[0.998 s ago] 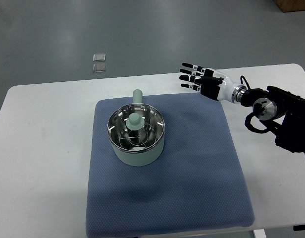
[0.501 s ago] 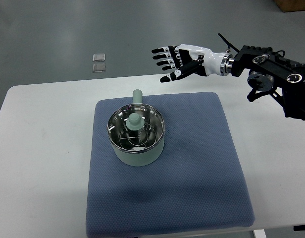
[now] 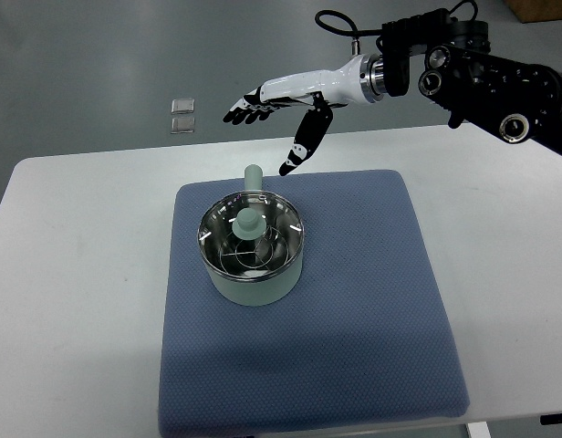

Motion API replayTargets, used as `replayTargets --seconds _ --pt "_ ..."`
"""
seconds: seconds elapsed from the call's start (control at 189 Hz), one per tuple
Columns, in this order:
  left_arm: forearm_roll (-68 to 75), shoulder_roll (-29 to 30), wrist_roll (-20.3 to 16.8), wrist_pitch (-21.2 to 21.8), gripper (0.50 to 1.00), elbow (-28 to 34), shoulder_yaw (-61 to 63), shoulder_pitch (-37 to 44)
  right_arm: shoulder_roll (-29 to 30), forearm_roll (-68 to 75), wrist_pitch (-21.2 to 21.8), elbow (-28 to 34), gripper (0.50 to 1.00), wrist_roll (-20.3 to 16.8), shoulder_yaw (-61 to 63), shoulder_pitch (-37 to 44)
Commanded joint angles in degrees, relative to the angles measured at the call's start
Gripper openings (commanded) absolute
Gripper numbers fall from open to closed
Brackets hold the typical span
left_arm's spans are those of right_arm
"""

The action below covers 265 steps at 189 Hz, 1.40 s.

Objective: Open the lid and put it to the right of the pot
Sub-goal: 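Swing the right hand over the glass lid, fingers pointing down, then lower the right hand and close its fingers around the green lid knob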

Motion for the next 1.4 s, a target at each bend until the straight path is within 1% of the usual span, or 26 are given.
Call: replayTargets --seconds 0.0,0.127,0.338,0.491,0.808,0.903,0.977,1.024,1.029,1.13,1.246,1.309,1.394 --pt "0.00 0.00 0.00 0.00 1.000 0.00 0.00 -0.01 1.22 -3.66 0.01 1.23 0.926 0.08 -3.01 2.20" --pt "0.00 0.00 0.00 0.00 1.000 0.00 0.00 0.07 3.94 -5.59 0.01 1.84 0.926 0.52 -6.61 3.87" --pt "0.00 0.00 0.00 0.00 1.000 0.00 0.00 -0.01 6.49 -9.72 0.01 1.85 0.926 0.79 -6.97 4.40" --pt "0.00 0.00 0.00 0.00 1.000 0.00 0.00 -0.01 6.58 -14.91 0.01 2.55 0.926 0.70 -7.14 3.78" --pt "0.00 0.00 0.00 0.00 1.000 0.00 0.00 -0.01 7.63 -18.69 0.01 2.72 0.917 0.70 -8.55 3.43" --pt "0.00 0.00 0.00 0.00 1.000 0.00 0.00 -0.01 7.90 -18.78 0.01 3.51 0.901 0.79 -8.64 3.25" --pt "0.00 0.00 0.00 0.00 1.000 0.00 0.00 -0.01 7.99 -18.77 0.01 4.83 0.870 0.79 -8.64 2.73" --pt "0.00 0.00 0.00 0.00 1.000 0.00 0.00 -0.01 7.99 -18.78 0.01 4.83 0.870 0.79 -8.64 2.73" --pt "0.00 0.00 0.00 0.00 1.000 0.00 0.00 -0.01 7.64 -18.78 0.01 5.62 0.866 0.79 -8.64 2.55" --pt "0.00 0.00 0.00 0.00 1.000 0.00 0.00 -0.01 7.11 -18.78 0.01 6.50 0.854 0.79 -8.55 2.29" --pt "0.00 0.00 0.00 0.00 1.000 0.00 0.00 -0.01 6.40 -18.78 0.01 6.85 0.852 0.88 -8.55 1.58" --pt "0.00 0.00 0.00 0.00 1.000 0.00 0.00 -0.01 6.14 -18.78 0.01 6.85 0.838 0.88 -8.55 1.23" --pt "0.00 0.00 0.00 0.00 1.000 0.00 0.00 -0.01 6.05 -18.78 -0.09 6.94 0.834 1.14 -8.55 0.70"
